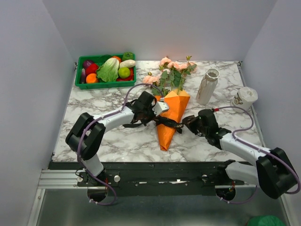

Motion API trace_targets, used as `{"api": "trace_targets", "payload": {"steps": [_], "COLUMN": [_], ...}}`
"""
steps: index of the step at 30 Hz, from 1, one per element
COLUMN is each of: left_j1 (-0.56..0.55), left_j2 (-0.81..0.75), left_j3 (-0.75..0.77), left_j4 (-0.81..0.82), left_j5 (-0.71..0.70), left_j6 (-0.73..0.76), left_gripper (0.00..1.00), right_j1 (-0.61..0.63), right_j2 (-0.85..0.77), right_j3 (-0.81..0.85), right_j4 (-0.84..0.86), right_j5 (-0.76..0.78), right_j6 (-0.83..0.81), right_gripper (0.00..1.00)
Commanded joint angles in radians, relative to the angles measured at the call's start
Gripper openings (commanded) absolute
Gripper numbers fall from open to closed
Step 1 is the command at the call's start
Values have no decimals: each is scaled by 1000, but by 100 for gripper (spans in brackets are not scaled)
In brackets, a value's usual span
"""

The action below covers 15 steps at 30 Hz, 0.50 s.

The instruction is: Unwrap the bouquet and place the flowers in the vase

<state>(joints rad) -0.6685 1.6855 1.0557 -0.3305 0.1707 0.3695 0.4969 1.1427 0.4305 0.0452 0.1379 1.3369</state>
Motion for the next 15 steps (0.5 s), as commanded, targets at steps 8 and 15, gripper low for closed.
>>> {"api": "trace_targets", "payload": {"steps": [8,15], "left_j1": [235,502], "left_j2": [-167,-325], "left_j3": [167,199], "left_j4": [-232,-353], "left_j5": [47,29], "left_j6": [-64,-17], "left_gripper": [0,0], "right_j1": [-23,-66], "right_j2": [-325,-517], "right_j3": [-10,68], "right_j4": [-247,-453], "right_j5": [293,449], "right_j6": [-116,-165], "right_gripper": [1,1]}}
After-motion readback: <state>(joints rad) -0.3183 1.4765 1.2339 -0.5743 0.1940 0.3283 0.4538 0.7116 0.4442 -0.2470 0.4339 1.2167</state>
